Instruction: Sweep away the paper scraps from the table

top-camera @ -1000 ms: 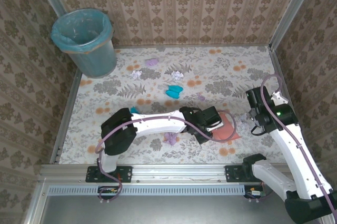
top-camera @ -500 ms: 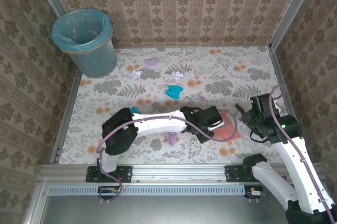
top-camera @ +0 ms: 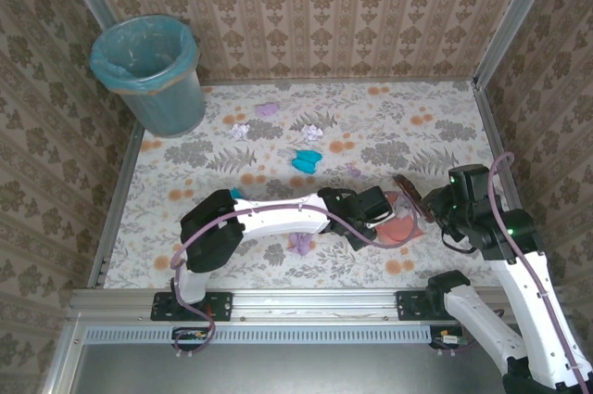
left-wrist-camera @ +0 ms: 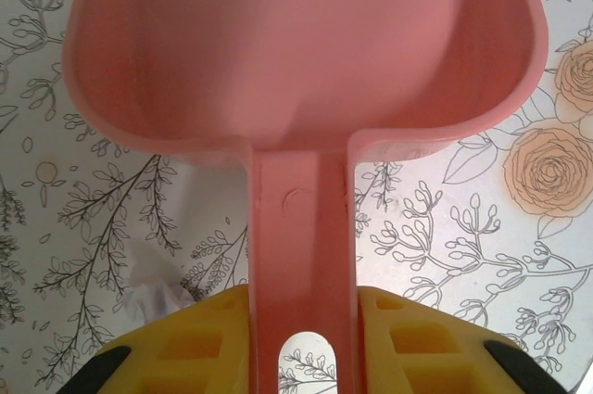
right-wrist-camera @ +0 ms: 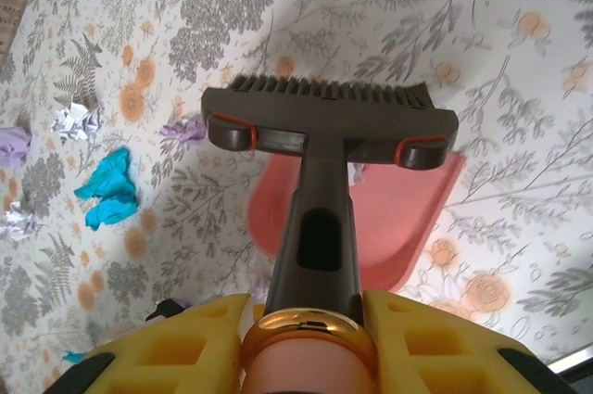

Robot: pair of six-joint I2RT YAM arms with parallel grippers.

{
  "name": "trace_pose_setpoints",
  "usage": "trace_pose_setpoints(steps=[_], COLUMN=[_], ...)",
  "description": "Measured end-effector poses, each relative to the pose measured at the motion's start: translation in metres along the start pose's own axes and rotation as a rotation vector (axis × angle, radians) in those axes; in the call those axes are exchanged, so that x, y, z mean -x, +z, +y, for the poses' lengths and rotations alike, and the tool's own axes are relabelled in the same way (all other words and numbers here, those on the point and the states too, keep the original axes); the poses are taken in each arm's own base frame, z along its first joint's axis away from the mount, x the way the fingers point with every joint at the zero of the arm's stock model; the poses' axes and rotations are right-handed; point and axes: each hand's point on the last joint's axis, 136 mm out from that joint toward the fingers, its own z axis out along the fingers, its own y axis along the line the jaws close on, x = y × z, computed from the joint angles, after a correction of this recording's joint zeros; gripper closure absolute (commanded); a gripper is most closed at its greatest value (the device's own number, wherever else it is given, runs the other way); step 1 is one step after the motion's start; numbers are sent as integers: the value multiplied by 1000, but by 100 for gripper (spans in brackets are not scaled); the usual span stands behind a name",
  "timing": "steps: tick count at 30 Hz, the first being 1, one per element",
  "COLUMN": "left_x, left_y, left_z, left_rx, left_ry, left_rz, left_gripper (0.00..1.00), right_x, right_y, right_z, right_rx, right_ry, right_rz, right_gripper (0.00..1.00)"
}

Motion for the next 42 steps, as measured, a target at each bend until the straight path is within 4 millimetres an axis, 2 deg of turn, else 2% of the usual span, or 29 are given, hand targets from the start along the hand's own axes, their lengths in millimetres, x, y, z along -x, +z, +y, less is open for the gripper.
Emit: trace_pose_setpoints(steps=[7,13,20,26,33,42], left_x=[1,1,-2,-2,5,10], left_y=[0,0,11,20,20,23], left_z=[6,10,12,13,14,17], left_rx=[30,45,58,63,59,67], left_ry=[-8,-13,-12,-11,-19,-23], left_rz=[-5,-6,11,14,-16,-48], left_gripper=[100,100,100,100,100,100], right_x=[26,30,14,7,-4,-26], right_y=[-3,1,20,30,30,20], right_z=[-17,-29,-39,-25,-17,-12], right_rx=[-111,-215,-237,-170,-119,-31], right_ry=[-189,-331,-398,-426,-470,-518], right_rz=[-140,-138,-65,-31,9,78], right_gripper=[100,100,100,100,100,100])
